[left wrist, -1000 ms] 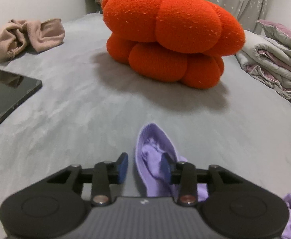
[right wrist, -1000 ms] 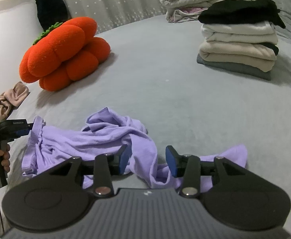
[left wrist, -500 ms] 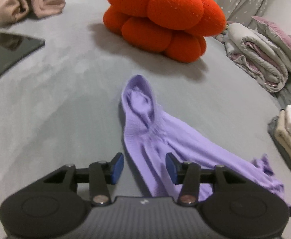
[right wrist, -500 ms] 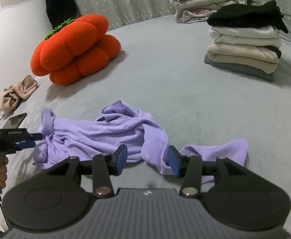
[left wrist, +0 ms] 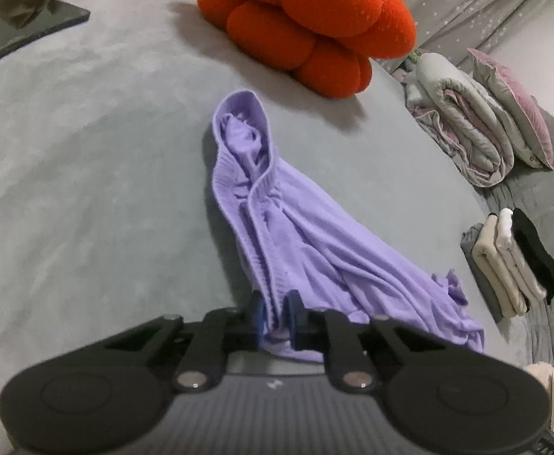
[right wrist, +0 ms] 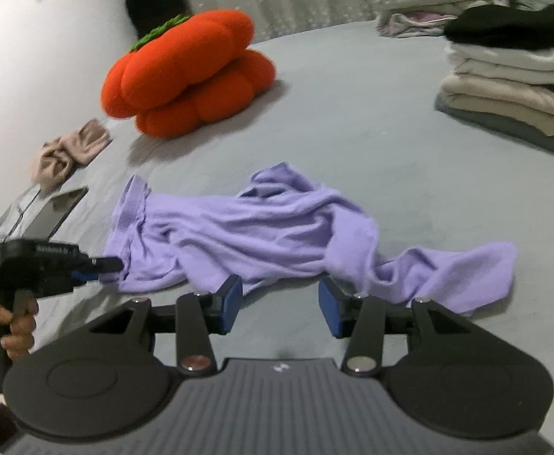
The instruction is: Fold clothes
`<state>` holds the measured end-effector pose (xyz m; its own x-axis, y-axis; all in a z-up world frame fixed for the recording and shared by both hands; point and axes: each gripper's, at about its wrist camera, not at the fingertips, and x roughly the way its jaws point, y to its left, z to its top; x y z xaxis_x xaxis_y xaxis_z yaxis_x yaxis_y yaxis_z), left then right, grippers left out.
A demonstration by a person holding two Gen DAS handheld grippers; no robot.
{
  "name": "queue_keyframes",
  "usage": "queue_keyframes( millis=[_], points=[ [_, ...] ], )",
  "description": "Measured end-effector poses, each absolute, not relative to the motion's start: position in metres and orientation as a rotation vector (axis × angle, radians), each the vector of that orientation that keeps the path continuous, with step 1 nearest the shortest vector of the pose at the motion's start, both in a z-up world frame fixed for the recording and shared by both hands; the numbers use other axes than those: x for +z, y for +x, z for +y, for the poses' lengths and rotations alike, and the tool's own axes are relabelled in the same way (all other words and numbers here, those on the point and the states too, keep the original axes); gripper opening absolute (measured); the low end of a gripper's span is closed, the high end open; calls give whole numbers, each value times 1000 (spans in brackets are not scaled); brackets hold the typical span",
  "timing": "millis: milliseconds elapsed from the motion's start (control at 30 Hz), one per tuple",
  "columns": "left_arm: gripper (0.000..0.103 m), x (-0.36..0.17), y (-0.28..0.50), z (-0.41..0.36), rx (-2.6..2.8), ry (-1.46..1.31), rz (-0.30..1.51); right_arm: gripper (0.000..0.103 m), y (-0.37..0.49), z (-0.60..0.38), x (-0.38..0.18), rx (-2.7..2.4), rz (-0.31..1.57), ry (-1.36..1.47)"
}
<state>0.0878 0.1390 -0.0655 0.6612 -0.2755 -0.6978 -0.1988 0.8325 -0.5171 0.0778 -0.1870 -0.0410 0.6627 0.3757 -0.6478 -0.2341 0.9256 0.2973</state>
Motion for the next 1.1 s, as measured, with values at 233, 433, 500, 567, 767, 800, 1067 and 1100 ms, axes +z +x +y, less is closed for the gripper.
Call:
queue_keyframes(
  millis=[233, 433, 500, 567, 767, 800, 1067, 1100],
  points=[
    [10, -46, 67, 164, -21, -579, 798, 49, 83, -174, -49, 327, 787, 126],
    [10, -40, 51, 194, 7, -547, 773, 49, 89, -189, -47, 276, 775, 169],
    [10, -40, 45, 206, 19, -541, 769, 49, 91, -192, -46, 266, 771, 178],
    [10, -41, 41, 217, 39, -537, 766, 49, 91, -194, -45, 259, 768, 184],
    [7, -46, 31, 245, 124, -517, 772, 49, 92, -194, -45, 252, 766, 184],
    [5, -47, 31, 247, 148, -494, 775, 49, 93, -193, -45, 253, 767, 180],
    [7, -47, 30, 258, 145, -486, 765, 49, 97, -179, -49, 283, 781, 146],
    [7, -45, 30, 256, 145, -476, 753, 49, 98, -178, -49, 284, 781, 144]
  ],
)
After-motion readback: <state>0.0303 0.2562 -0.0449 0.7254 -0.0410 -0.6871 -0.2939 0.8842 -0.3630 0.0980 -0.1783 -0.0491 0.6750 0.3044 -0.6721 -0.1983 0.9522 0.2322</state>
